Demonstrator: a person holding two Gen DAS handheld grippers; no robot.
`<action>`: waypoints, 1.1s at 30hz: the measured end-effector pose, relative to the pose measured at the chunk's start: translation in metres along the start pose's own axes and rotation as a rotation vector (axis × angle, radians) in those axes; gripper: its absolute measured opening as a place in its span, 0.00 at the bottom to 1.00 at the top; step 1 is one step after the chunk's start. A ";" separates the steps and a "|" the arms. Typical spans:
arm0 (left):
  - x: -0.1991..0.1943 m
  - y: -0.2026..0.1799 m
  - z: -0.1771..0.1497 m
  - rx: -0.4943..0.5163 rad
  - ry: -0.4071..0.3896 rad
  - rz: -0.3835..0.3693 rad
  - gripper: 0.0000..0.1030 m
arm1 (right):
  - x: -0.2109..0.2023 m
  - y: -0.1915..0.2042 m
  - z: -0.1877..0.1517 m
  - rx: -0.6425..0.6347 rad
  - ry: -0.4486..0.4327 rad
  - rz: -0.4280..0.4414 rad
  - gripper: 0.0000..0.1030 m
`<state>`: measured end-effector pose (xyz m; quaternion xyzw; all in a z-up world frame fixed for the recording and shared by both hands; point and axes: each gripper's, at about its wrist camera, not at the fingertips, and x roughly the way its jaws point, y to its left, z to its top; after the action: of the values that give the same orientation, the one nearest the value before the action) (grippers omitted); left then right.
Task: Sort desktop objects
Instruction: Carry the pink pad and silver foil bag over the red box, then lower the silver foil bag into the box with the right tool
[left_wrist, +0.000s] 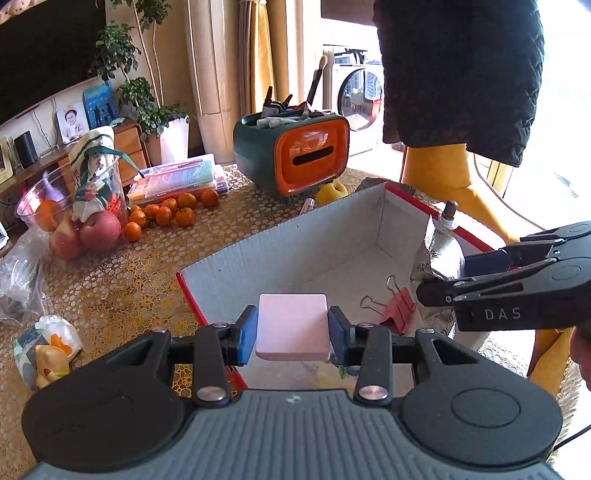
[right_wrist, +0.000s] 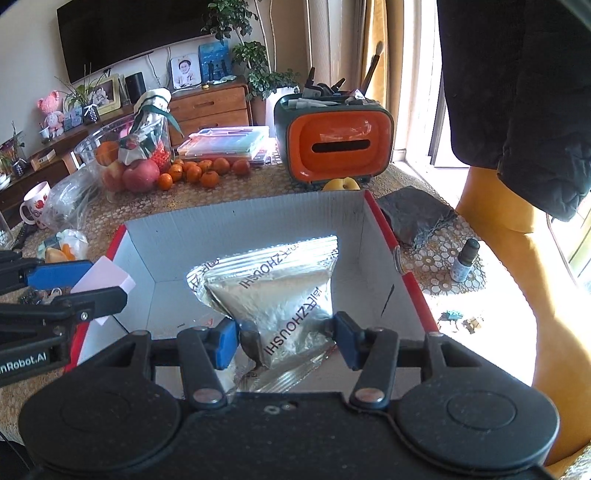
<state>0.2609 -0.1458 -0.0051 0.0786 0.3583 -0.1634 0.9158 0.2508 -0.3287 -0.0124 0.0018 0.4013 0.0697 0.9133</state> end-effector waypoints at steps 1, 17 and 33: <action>0.005 0.001 0.002 0.001 0.011 -0.001 0.39 | 0.002 0.000 -0.001 -0.005 0.007 -0.001 0.52; 0.080 -0.017 0.024 0.081 0.143 0.030 0.39 | 0.041 0.007 -0.008 -0.123 0.136 -0.011 0.51; 0.124 -0.030 0.020 0.126 0.311 0.023 0.39 | 0.058 0.007 -0.016 -0.155 0.192 0.042 0.51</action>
<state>0.3481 -0.2095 -0.0760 0.1642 0.4839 -0.1610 0.8444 0.2769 -0.3147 -0.0647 -0.0670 0.4802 0.1195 0.8664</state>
